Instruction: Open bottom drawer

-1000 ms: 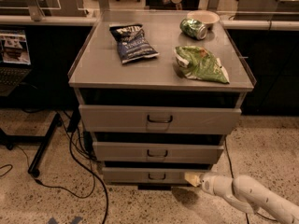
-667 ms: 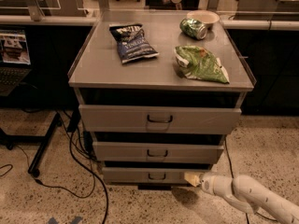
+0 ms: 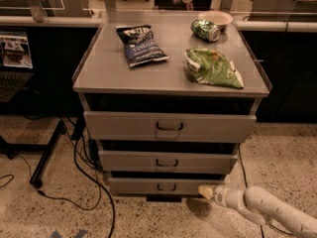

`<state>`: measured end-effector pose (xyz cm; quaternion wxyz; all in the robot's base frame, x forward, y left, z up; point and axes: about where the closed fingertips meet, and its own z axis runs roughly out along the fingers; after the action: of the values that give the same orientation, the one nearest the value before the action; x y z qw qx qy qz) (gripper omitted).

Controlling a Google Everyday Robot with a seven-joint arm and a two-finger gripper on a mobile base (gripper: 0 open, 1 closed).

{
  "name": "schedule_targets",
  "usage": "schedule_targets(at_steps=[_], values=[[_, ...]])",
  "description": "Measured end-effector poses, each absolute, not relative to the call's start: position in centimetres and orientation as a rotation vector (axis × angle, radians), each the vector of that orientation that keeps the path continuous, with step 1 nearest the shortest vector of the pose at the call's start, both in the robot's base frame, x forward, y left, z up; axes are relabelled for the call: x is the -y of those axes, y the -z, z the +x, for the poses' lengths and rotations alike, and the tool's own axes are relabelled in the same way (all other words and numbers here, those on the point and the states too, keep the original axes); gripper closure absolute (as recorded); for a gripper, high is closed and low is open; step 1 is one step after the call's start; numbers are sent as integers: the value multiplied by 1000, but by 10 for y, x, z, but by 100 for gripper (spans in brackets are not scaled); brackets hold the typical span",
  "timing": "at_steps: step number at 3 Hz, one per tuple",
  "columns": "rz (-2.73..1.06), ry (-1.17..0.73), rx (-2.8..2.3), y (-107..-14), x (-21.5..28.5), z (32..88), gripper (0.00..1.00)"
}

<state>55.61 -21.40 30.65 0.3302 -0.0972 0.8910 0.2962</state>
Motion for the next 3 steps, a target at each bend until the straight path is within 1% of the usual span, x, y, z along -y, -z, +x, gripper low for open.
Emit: schedule_targets(at_steps=[2,3], values=[[-60,-650,-2344,-252,250,563,100],[108,-493,-2281,-239,275,588,100]])
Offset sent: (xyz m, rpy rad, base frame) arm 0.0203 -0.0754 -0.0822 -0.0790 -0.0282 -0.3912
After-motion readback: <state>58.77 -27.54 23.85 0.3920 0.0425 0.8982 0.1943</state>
